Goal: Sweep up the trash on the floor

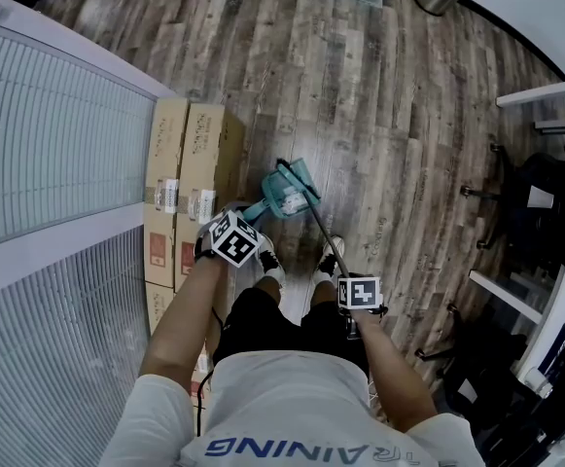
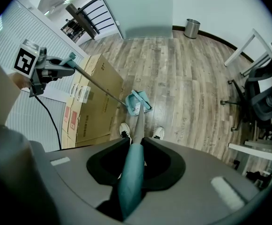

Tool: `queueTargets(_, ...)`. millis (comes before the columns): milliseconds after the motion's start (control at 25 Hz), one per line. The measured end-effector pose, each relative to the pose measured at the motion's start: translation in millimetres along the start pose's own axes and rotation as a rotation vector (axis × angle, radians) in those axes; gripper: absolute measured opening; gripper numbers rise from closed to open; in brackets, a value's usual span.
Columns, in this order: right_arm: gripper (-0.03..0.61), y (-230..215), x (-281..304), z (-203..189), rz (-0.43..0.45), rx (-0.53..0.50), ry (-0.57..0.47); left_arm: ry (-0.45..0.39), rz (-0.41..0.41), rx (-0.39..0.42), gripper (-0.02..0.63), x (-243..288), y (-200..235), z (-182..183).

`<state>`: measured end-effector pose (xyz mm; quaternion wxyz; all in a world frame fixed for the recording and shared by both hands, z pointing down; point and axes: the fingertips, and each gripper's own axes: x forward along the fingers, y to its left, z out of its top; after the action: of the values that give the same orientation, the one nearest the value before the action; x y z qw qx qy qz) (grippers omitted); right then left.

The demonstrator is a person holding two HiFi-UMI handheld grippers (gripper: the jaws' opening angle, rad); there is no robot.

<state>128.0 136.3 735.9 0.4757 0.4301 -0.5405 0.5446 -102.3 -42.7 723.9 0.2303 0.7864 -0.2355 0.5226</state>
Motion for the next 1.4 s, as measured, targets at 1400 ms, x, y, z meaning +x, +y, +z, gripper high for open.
queueTargets(1400,0.104,-2,5,-6,-0.033,-0.011,0.029,-0.006,0.001,-0.003,0.078,3,2,0)
